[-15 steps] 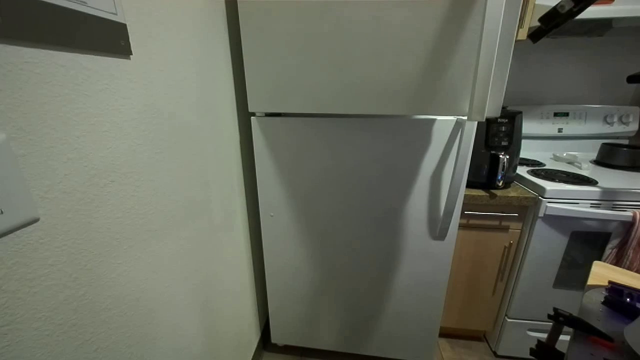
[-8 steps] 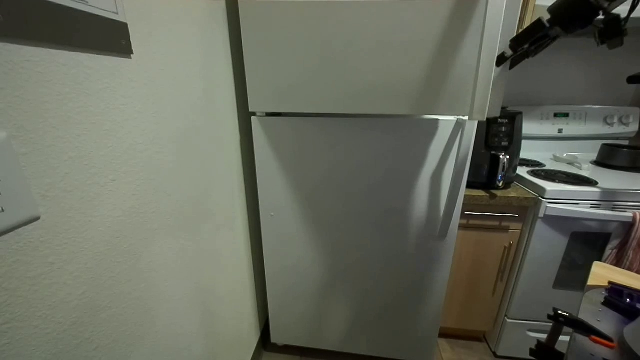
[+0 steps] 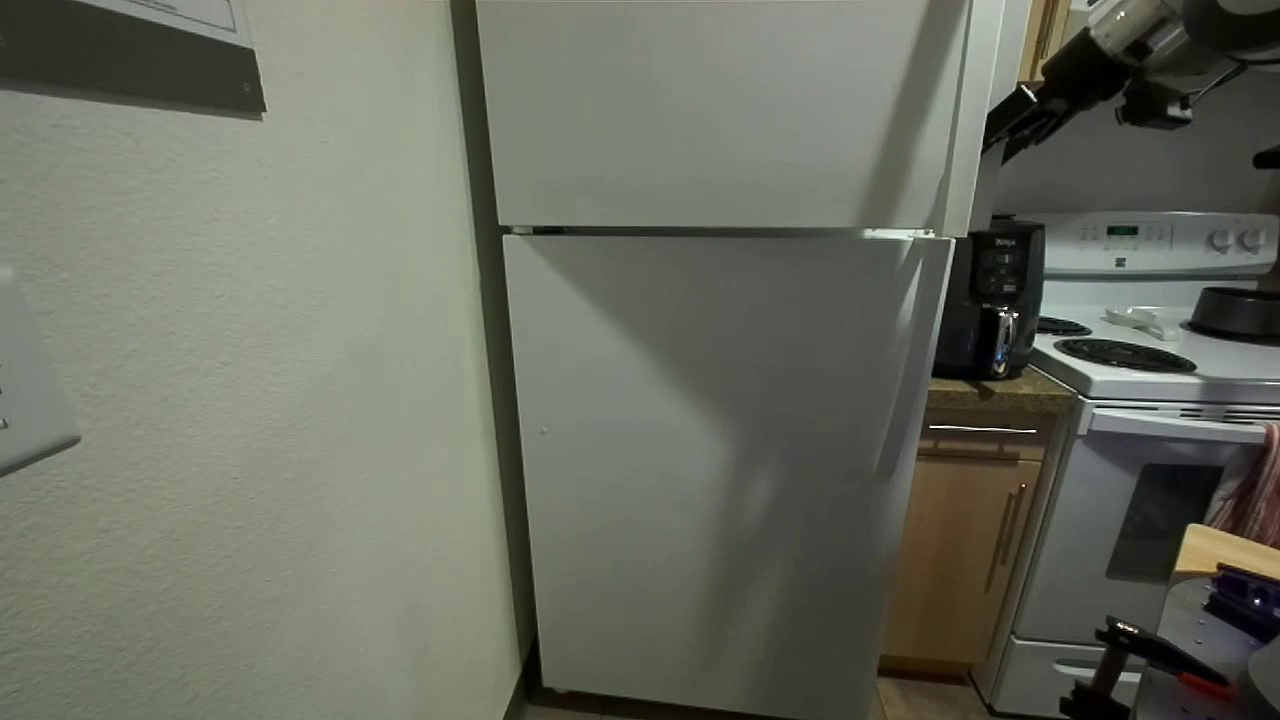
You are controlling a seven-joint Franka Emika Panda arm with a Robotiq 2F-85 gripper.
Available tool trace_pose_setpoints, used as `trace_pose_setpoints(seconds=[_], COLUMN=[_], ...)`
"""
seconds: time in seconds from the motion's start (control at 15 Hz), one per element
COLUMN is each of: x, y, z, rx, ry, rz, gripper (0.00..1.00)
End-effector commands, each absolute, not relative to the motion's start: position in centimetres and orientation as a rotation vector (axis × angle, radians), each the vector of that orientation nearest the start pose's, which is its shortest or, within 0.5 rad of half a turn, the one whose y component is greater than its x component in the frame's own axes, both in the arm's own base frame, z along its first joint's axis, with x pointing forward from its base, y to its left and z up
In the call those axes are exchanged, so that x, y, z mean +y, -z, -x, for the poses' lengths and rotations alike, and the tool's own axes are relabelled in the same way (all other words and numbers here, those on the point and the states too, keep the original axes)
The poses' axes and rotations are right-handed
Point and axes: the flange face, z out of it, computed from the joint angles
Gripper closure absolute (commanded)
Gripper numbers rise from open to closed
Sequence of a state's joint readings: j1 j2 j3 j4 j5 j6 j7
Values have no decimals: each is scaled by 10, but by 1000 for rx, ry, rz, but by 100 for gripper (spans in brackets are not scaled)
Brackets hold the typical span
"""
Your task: Open the top door of the fridge
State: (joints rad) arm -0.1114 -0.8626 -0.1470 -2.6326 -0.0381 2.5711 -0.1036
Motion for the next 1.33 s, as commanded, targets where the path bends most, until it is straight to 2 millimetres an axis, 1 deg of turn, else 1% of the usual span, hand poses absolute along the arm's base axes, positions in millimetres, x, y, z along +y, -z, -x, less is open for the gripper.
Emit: trace_pose_setpoints(seconds=[0.0, 0.2, 0.4, 0.8, 1.27], x=[-79, -76, -68, -45, -21], y=[-577, -578, -580, -586, -586], z=[-356, -348, -339, -320, -308], rx=[48, -38, -126, -241, -355], ry=[1171, 1177, 1161, 1094, 1053], rz=[2930, 2918, 2903, 2885, 2867], gripper=[0, 0, 0, 0, 0])
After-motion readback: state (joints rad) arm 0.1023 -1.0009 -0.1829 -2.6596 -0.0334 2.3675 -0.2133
